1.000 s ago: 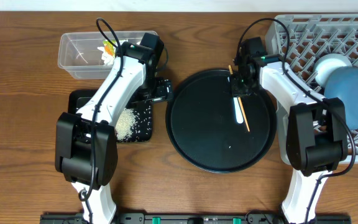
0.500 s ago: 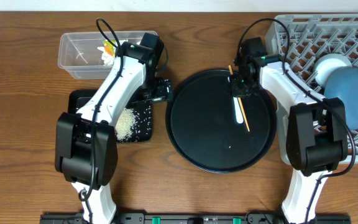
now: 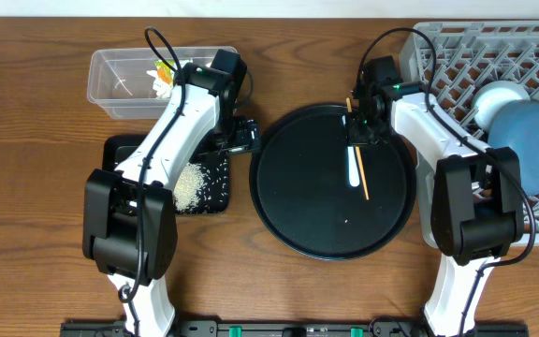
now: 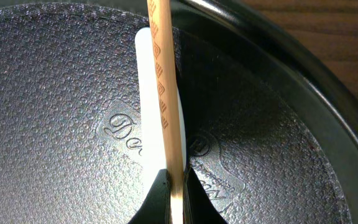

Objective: Sort waste into correct bins and load items into the dishwasher rack
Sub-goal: 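Reach the right gripper to the wooden chopstick and grasp it, then carry the chopstick right and drop it into the dish rack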

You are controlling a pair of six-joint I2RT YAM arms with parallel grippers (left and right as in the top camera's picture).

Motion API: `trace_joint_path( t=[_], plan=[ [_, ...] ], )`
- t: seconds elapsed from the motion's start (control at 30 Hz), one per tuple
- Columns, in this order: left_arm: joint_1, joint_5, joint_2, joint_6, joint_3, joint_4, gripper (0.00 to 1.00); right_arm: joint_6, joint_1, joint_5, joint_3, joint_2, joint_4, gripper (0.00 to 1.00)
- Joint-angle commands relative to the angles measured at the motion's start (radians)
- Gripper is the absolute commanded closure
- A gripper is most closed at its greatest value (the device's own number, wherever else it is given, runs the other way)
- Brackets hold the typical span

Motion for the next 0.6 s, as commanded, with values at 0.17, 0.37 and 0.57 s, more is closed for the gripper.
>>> trace_joint_path(
  t=[0.17,0.37,0.57],
  plan=[
    [0.0,-0.019,-0.016,-0.013,-0.005,-0.003,0.02,0.017,-0.012,-0.013,0.084,0.003,-0.102,0.99],
    [0.0,-0.019,-0.016,-0.012,-0.005,-0.003,0.02,0.019,-0.054,-0.013,0.231,-0.01,-0.22,0.99],
    [0.0,-0.02,-0.016,-0.012,-0.005,-0.003,0.02,0.01,-0.115,0.103,0.435,-0.016,-0.356,0.99]
  ],
)
